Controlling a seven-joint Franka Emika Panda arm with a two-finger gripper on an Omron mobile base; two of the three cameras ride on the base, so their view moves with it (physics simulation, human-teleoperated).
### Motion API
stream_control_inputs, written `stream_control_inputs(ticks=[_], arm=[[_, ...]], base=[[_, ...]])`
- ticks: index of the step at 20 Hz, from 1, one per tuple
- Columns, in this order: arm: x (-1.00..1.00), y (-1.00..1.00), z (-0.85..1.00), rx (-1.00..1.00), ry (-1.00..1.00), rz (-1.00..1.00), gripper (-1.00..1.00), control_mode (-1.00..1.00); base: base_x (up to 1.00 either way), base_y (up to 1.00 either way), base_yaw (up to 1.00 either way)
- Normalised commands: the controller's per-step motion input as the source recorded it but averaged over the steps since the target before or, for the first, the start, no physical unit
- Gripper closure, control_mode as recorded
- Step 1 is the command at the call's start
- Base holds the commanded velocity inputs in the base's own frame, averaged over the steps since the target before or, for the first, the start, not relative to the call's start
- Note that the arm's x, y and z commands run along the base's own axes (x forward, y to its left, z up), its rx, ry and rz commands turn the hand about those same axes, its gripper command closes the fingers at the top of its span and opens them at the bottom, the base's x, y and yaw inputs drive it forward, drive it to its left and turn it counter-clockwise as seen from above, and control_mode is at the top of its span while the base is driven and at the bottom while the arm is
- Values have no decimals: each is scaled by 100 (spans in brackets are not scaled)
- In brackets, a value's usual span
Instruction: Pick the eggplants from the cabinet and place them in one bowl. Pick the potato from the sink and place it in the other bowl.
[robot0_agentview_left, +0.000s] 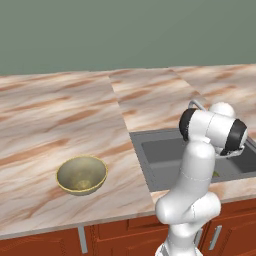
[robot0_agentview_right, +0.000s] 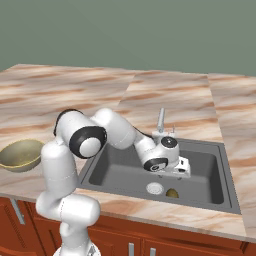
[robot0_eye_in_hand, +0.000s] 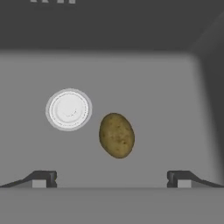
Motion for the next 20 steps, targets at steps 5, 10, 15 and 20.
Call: stream_control_inputs(ticks=[5, 10, 15, 20], arm=[[18, -8, -15, 0, 0, 0, -100, -100], [16, -10, -16, 0, 0, 0, -100, -100], [1, -11, -19, 0, 4, 0, -100, -100], [0, -3, -21, 0, 3, 0, -100, -100]], base=[[0, 0, 0], [0, 0, 0], [0, 0, 0], [0, 0, 0]])
